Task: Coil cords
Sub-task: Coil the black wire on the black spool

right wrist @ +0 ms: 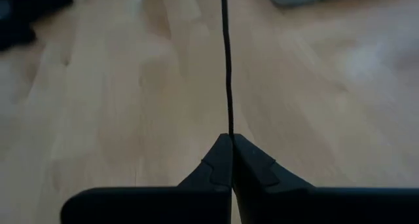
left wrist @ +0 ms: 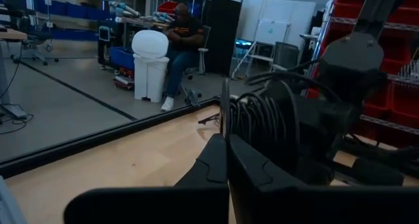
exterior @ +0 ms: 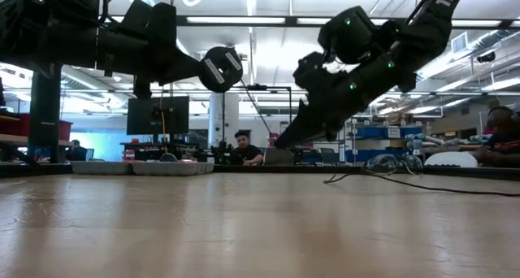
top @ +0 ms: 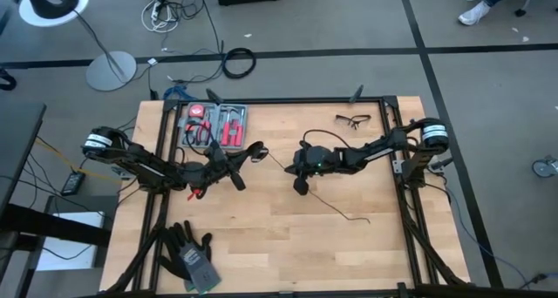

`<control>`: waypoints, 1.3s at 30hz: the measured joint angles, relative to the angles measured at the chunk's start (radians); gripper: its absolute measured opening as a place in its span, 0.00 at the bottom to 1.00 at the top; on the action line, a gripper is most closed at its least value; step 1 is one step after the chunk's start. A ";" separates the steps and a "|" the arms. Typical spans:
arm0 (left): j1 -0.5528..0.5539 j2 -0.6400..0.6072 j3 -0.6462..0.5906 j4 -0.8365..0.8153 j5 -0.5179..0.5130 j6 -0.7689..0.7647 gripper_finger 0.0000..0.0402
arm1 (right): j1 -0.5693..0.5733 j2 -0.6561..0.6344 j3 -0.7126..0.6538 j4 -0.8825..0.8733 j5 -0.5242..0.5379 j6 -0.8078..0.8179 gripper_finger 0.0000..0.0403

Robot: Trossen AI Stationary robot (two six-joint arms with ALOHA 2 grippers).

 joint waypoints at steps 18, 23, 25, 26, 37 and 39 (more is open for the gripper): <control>0.000 0.000 0.000 -0.024 -0.003 -0.003 0.00 | 0.005 -0.016 -0.003 -0.075 -0.075 -0.010 0.29; 0.000 0.000 0.000 -0.076 -0.004 -0.026 0.00 | -0.021 -0.141 -0.002 -0.228 -0.076 -0.019 0.36; 0.000 0.000 0.000 -0.089 -0.006 -0.027 0.00 | -0.026 -0.196 -0.002 -0.283 -0.078 -0.041 0.37; 0.000 0.000 0.000 -0.094 -0.009 -0.027 0.00 | -0.029 -0.219 -0.002 -0.297 -0.078 -0.054 0.37; 0.000 0.000 0.000 -0.108 -0.006 -0.048 0.00 | -0.047 -0.223 -0.002 -0.002 -0.054 -0.164 0.37; 0.000 0.000 0.000 -0.109 0.010 -0.052 0.00 | -0.057 -0.186 -0.002 0.072 -0.096 -0.164 0.36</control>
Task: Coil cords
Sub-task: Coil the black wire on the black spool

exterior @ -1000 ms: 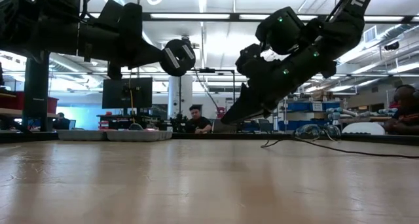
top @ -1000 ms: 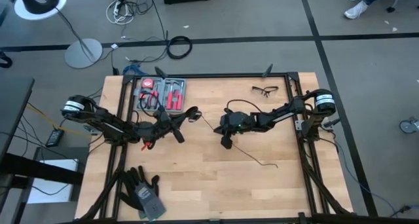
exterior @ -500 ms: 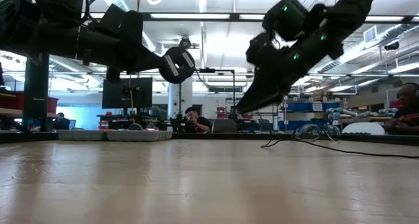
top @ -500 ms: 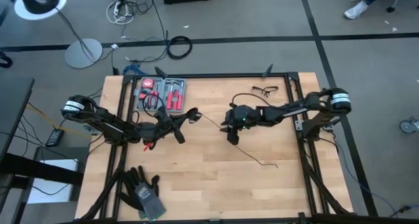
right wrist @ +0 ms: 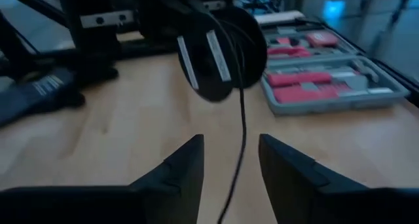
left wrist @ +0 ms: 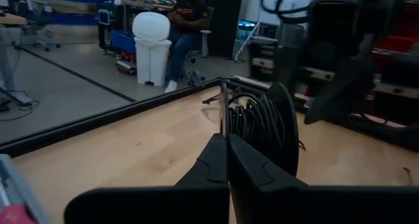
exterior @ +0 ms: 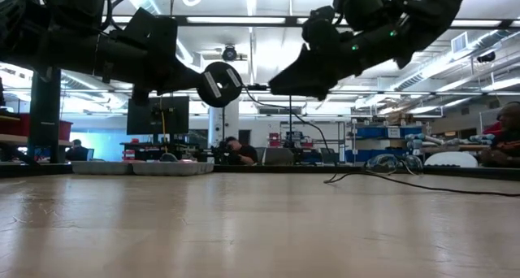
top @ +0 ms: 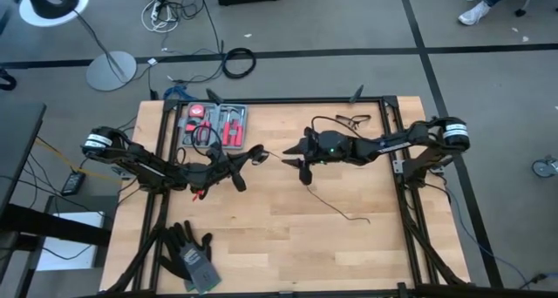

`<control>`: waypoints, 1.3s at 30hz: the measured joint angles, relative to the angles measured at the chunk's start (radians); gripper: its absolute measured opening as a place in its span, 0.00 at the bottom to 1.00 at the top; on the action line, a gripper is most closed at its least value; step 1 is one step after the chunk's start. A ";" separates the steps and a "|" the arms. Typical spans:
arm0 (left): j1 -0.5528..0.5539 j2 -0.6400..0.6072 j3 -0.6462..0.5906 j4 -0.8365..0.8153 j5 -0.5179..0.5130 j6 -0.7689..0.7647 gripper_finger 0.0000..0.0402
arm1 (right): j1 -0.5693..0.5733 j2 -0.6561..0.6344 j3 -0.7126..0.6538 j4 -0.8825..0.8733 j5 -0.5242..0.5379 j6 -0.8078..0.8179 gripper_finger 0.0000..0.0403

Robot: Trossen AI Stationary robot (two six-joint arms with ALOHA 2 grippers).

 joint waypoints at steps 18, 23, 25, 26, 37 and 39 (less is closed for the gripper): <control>0.014 0.000 0.013 0.019 0.090 -0.001 0.00 | -0.054 0.136 0.141 0.073 -0.220 -0.012 0.32; 0.014 0.000 0.013 0.022 0.099 0.000 0.00 | -0.054 0.136 0.147 0.072 -0.240 -0.014 0.27; 0.013 0.000 0.013 0.022 0.100 0.000 0.00 | -0.054 0.136 0.147 0.069 -0.240 -0.016 0.20; 0.013 0.000 0.013 0.022 0.102 0.000 0.00 | -0.054 0.136 0.147 0.069 -0.243 -0.024 0.15; 0.015 0.000 0.013 -0.047 0.145 -0.081 0.00 | -0.052 0.137 0.146 0.038 -0.251 -0.049 0.01; 0.015 0.000 0.013 -0.071 0.158 -0.105 0.00 | -0.051 0.136 0.146 0.033 -0.251 -0.050 0.01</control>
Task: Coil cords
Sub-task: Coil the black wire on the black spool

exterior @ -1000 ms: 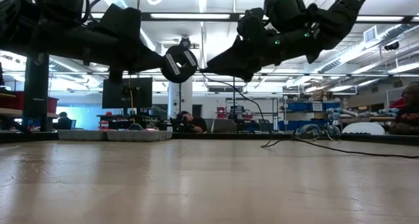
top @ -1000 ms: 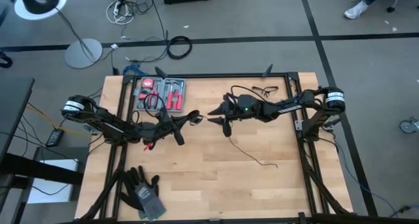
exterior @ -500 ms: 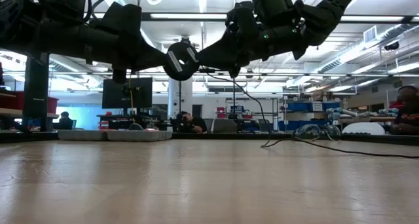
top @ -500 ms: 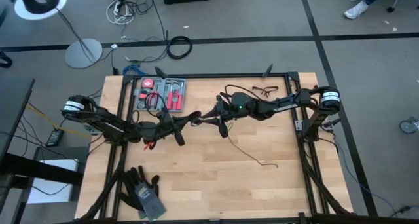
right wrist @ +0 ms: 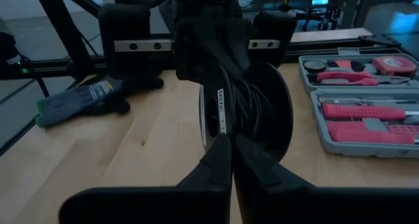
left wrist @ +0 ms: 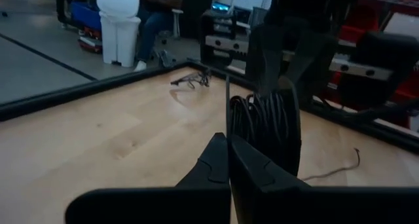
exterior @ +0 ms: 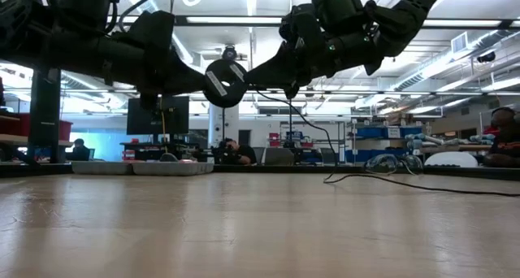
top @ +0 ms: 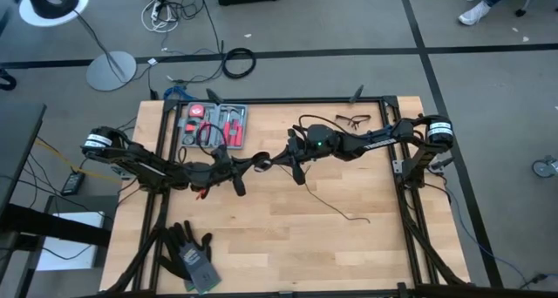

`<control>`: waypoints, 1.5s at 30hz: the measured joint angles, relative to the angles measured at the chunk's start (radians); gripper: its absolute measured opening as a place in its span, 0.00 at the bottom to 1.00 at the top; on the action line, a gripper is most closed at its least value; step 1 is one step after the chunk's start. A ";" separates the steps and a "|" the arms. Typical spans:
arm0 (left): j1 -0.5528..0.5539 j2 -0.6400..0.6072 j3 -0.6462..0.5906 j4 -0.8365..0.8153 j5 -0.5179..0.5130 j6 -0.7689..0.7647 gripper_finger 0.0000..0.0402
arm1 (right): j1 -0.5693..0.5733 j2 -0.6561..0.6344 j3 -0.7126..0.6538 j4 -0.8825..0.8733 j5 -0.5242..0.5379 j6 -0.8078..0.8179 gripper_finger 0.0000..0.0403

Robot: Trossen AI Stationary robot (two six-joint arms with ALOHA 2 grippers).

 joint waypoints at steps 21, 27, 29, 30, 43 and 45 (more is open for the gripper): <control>0.025 0.000 0.000 -0.113 0.127 -0.112 0.00 | 0.003 0.000 0.000 0.009 -0.007 0.000 0.00; 0.025 0.000 0.000 -0.117 0.150 -0.113 0.00 | 0.003 0.000 0.000 0.009 -0.012 -0.001 0.00; 0.025 0.000 0.000 -0.119 0.153 -0.113 0.00 | 0.004 0.000 0.000 0.009 -0.013 -0.001 0.00; 0.025 0.000 0.000 -0.119 0.153 -0.113 0.00 | 0.004 0.000 0.000 0.009 -0.013 -0.001 0.00; 0.024 0.000 0.000 -0.120 0.003 -0.050 0.00 | -0.032 -0.080 0.001 -0.206 -0.011 -0.021 0.16; 0.024 0.000 0.000 -0.120 -0.032 -0.038 0.00 | -0.042 -0.120 0.001 -0.290 -0.009 -0.023 0.19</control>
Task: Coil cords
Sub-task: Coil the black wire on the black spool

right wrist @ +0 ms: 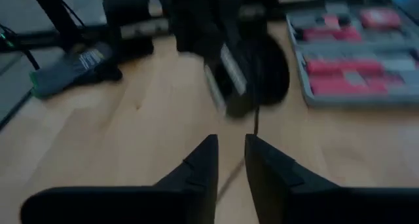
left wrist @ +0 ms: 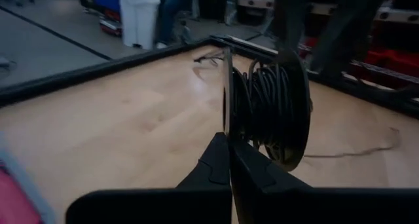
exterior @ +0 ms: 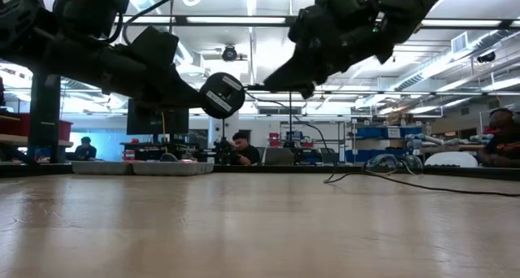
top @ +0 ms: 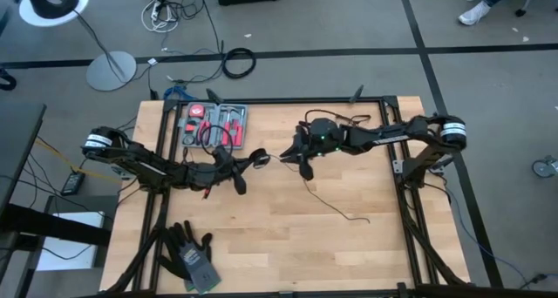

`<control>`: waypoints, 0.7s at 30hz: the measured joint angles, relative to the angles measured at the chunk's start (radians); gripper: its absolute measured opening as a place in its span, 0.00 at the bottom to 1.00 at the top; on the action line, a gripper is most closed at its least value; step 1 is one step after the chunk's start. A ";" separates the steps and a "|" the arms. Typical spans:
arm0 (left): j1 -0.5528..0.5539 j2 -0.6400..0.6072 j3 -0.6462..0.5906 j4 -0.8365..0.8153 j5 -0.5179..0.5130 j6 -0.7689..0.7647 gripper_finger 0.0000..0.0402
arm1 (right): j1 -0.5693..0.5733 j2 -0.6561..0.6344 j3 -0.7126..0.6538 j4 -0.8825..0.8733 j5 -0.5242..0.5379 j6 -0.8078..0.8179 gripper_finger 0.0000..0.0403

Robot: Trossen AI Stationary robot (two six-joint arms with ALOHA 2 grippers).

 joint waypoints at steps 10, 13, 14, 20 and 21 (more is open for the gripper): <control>-0.001 0.000 -0.001 0.160 -0.064 0.155 0.00 | 0.015 -0.177 -0.004 -0.410 0.242 0.016 0.17; -0.001 0.000 0.000 0.221 -0.064 0.221 0.00 | 0.046 -0.181 -0.032 -0.346 0.243 0.033 0.16; 0.001 0.000 0.000 0.226 -0.064 0.226 0.00 | 0.057 -0.173 -0.045 -0.296 0.251 0.040 0.16; 0.007 0.000 0.000 0.237 -0.059 0.224 0.00 | 0.110 -0.061 -0.121 0.006 0.268 0.047 0.17; 0.007 0.000 0.000 0.236 -0.059 0.224 0.00 | 0.114 -0.043 -0.122 0.028 0.270 0.047 0.17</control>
